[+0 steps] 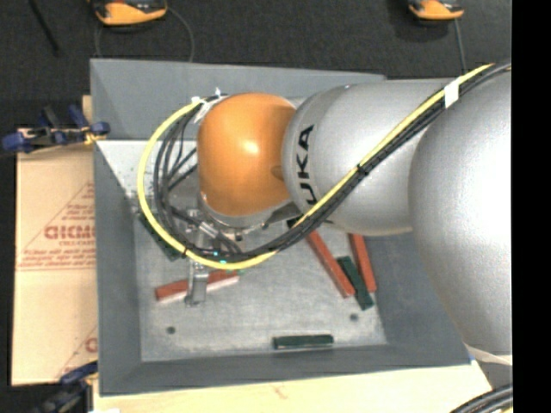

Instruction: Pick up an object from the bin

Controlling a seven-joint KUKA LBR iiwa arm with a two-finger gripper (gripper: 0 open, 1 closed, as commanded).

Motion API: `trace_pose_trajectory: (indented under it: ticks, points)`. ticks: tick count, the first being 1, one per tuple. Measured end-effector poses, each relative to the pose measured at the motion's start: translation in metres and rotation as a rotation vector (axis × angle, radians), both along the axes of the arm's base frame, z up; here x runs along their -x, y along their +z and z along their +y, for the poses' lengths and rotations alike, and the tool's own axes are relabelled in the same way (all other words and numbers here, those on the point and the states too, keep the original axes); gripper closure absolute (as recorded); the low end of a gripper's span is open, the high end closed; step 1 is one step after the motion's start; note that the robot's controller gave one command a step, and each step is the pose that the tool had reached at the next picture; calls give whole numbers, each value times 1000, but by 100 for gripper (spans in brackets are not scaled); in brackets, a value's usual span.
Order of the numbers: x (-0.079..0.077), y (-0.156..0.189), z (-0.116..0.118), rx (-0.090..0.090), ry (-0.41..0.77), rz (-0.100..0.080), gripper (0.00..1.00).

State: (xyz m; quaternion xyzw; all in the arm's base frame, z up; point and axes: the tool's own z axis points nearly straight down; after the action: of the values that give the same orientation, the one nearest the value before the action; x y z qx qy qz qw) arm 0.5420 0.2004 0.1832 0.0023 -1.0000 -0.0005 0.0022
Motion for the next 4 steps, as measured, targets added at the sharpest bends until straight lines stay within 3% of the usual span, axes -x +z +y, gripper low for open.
trace_pose_trajectory:
  ticks: [1, 2, 3, 4]
  points:
    - [-35, -115, -9, -1, 27, -9, 0]
    - [-37, -109, -7, -5, 23, -14, 100]
    - [-62, 10, 23, -2, 211, -17, 100]
    - [-60, 6, 23, -2, 208, -9, 0]
